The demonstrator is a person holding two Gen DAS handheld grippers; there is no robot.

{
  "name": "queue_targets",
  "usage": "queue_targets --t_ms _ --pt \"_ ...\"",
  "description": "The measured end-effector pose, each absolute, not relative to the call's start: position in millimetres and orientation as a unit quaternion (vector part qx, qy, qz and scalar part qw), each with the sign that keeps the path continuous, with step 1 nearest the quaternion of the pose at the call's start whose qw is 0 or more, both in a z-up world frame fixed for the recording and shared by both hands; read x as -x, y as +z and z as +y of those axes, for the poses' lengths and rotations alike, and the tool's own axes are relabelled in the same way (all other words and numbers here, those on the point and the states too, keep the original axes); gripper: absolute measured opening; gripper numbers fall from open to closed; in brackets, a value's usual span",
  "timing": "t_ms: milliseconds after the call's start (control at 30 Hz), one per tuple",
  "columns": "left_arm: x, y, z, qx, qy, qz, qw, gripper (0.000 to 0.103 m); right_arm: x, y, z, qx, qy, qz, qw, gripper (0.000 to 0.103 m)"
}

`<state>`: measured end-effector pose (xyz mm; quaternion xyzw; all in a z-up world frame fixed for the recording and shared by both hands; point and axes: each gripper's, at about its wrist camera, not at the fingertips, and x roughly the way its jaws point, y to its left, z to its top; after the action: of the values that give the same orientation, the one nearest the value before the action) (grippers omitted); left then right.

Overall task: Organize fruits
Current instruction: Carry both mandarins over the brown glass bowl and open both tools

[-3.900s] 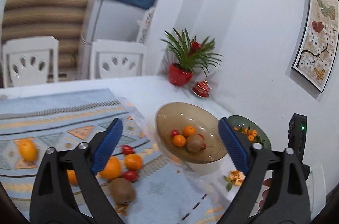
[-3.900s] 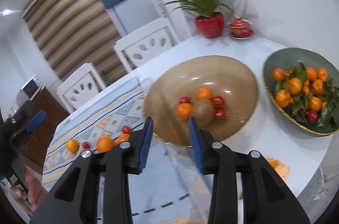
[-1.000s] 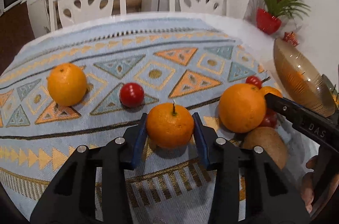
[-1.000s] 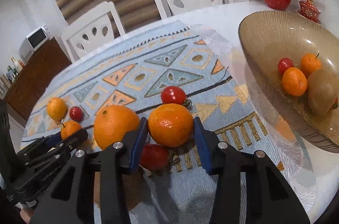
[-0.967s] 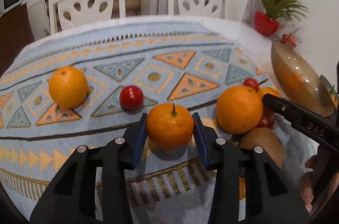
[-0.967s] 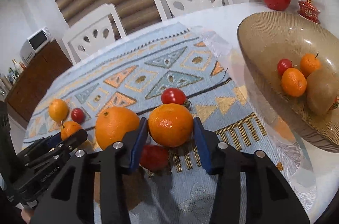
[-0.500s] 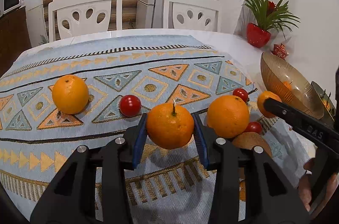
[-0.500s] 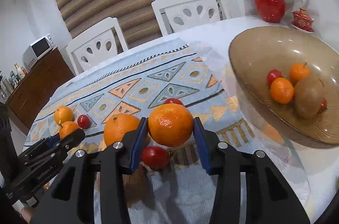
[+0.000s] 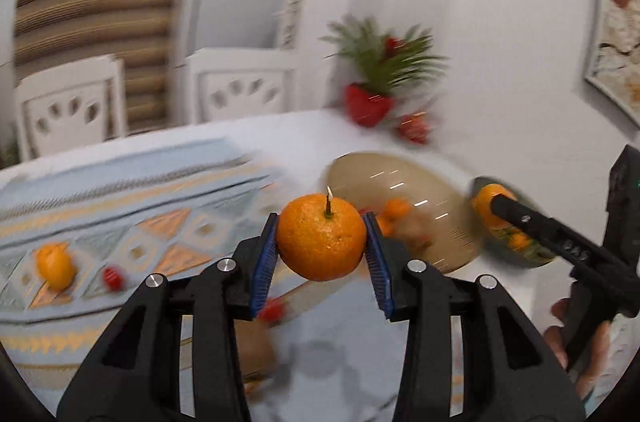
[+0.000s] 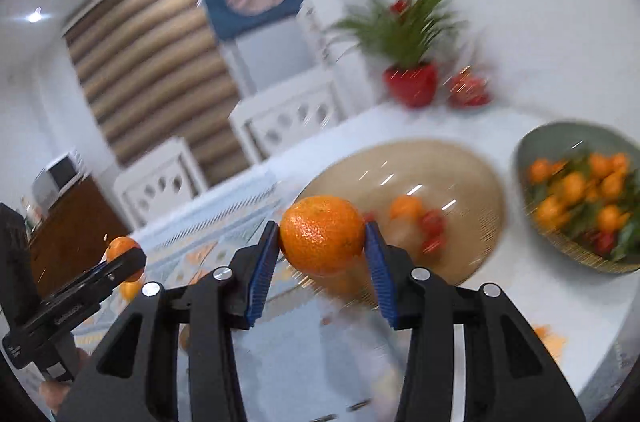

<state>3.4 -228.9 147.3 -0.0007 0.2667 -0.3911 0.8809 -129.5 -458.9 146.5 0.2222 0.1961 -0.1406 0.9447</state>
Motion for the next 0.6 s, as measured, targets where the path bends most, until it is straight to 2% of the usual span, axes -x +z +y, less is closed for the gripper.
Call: queue_targets --t_ms 200,600 --pt "9 163 -294 -0.005 -0.443 0.261 0.858 0.041 144 153 -499 -0.230 -0.180 0.196 0.936 0.043" --pt "-24 91 -366 -0.020 -0.461 0.358 0.812 0.041 107 88 -535 -0.274 -0.182 0.289 0.899 0.043"
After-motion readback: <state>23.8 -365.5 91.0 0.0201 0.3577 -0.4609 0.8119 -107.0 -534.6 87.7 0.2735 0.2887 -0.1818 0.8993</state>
